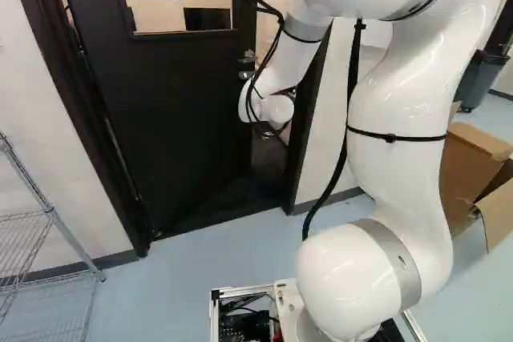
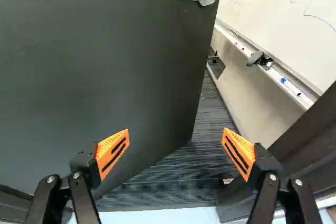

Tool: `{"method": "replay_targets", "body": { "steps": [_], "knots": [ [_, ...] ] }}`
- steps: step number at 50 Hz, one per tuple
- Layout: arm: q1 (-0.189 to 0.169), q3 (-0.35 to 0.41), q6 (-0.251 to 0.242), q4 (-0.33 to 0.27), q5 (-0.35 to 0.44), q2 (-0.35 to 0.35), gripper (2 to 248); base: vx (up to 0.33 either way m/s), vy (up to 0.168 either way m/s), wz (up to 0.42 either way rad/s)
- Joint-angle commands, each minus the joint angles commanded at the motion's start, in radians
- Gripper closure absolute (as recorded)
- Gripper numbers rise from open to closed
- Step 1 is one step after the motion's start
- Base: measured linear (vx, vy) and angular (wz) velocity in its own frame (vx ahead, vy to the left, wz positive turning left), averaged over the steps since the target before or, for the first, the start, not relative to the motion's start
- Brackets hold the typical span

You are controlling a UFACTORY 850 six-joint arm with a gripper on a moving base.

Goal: Open the door and move inside

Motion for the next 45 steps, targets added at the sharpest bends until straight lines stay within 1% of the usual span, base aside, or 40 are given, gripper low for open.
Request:
{"method": "replay_targets", "body": {
  "steps": [19,45],
  "knots": [
    [-0.02,0.105,0.0,0.0,0.002,0.09,3,0.0,0.0,0.0],
    [-0.051,0.245,0.0,0.0,0.028,0.219,3,0.0,0.0,0.0]
  ]
}}
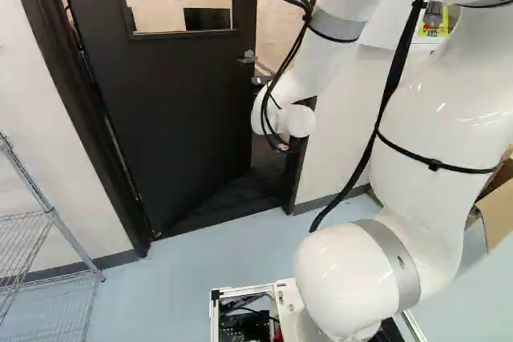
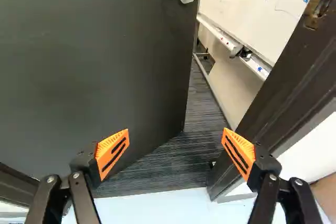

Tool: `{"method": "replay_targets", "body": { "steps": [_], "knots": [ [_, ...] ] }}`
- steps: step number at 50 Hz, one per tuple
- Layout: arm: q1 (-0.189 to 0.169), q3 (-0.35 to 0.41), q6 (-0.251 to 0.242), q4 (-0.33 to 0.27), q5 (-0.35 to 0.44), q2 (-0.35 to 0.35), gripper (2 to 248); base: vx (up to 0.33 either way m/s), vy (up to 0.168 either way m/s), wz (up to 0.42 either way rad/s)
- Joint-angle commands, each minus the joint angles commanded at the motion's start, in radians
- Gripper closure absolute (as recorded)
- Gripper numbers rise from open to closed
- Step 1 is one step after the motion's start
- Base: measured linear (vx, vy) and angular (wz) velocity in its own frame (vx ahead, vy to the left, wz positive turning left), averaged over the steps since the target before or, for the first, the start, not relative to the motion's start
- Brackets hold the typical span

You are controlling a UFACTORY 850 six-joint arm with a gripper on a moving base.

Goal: Open the door and move inside

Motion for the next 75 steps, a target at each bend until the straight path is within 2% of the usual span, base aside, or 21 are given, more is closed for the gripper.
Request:
{"method": "replay_targets", "body": {
  "steps": [10,41,75],
  "knots": [
    [-0.006,0.026,0.0,0.0,0.001,0.025,3,0.0,0.0,0.0],
    [-0.006,0.026,0.0,0.0,0.001,0.025,3,0.0,0.001,0.004],
    [-0.006,0.026,0.0,0.0,0.001,0.025,3,0.028,0.063,0.281]
  ]
}}
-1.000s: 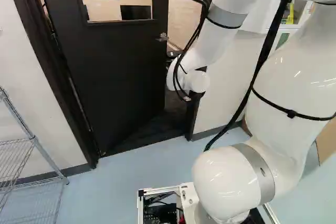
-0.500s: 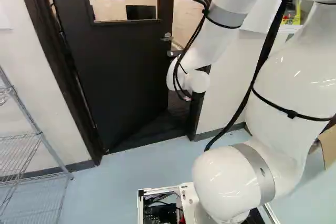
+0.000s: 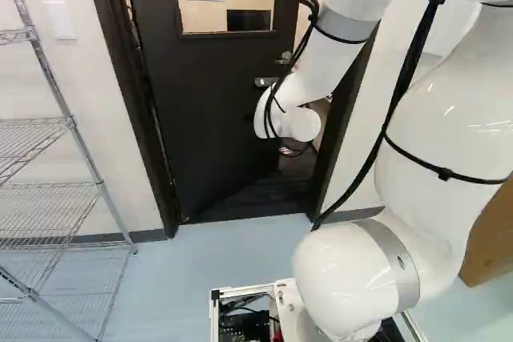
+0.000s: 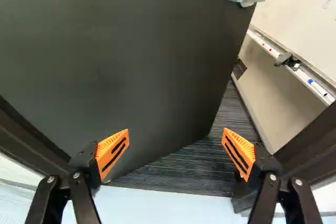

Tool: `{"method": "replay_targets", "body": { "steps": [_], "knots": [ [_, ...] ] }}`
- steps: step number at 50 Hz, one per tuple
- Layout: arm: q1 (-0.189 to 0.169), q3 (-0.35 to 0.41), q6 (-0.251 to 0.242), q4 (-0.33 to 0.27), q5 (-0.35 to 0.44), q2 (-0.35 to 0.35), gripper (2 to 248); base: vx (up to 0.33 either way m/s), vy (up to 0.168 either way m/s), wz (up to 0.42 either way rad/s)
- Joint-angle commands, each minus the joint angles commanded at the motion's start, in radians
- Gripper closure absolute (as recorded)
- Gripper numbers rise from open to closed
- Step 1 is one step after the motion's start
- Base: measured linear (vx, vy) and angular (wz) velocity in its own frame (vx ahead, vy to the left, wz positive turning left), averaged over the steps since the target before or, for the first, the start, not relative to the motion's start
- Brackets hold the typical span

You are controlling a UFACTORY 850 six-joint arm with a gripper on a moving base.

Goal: Open the door and move inside

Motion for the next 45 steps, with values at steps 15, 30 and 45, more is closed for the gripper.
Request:
{"method": "replay_targets", "body": {
  "steps": [15,30,45],
  "knots": [
    [0.0,0.0,0.0,0.0,0.0,0.0,3,0.072,0.01,0.022],
    [0.0,0.0,0.0,0.0,0.0,0.0,3,0.047,0.001,-0.003],
    [0.0,0.0,0.0,0.0,0.0,0.0,3,0.049,0.001,-0.003]
  ]
}}
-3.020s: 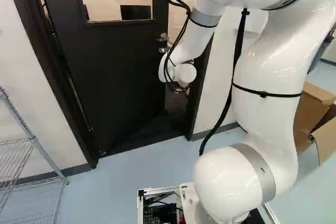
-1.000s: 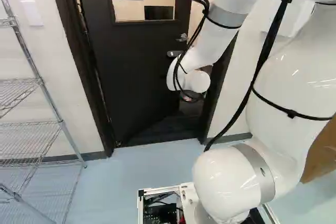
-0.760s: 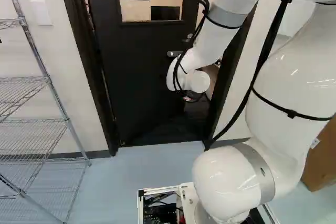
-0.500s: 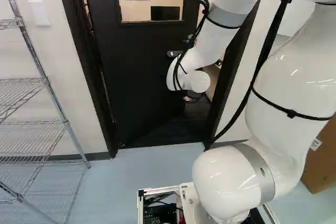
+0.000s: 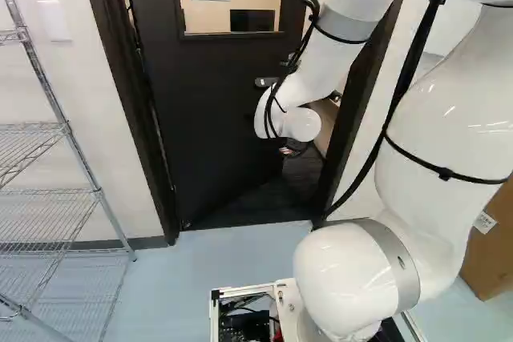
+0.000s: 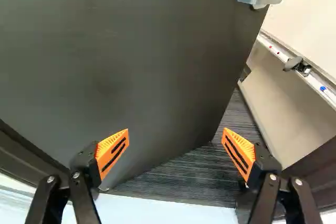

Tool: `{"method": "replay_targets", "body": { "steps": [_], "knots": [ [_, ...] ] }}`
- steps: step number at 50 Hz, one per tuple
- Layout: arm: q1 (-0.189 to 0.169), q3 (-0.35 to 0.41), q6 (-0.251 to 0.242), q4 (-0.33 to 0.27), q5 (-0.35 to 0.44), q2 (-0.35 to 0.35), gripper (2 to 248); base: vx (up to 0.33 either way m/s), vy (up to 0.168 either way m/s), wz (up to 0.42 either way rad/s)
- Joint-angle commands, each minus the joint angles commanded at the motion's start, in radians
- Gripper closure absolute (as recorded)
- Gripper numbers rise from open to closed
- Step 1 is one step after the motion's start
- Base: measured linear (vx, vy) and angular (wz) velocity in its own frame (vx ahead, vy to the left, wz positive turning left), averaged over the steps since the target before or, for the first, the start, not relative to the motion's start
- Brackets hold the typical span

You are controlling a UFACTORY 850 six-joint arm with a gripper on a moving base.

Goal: Open the door and move inside

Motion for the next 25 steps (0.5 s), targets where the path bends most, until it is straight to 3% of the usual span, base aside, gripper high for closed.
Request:
{"method": "replay_targets", "body": {
  "steps": [25],
  "knots": [
    [0.0,0.0,0.0,0.0,0.0,0.0,3,0.069,0.01,-0.008]
  ]
}}
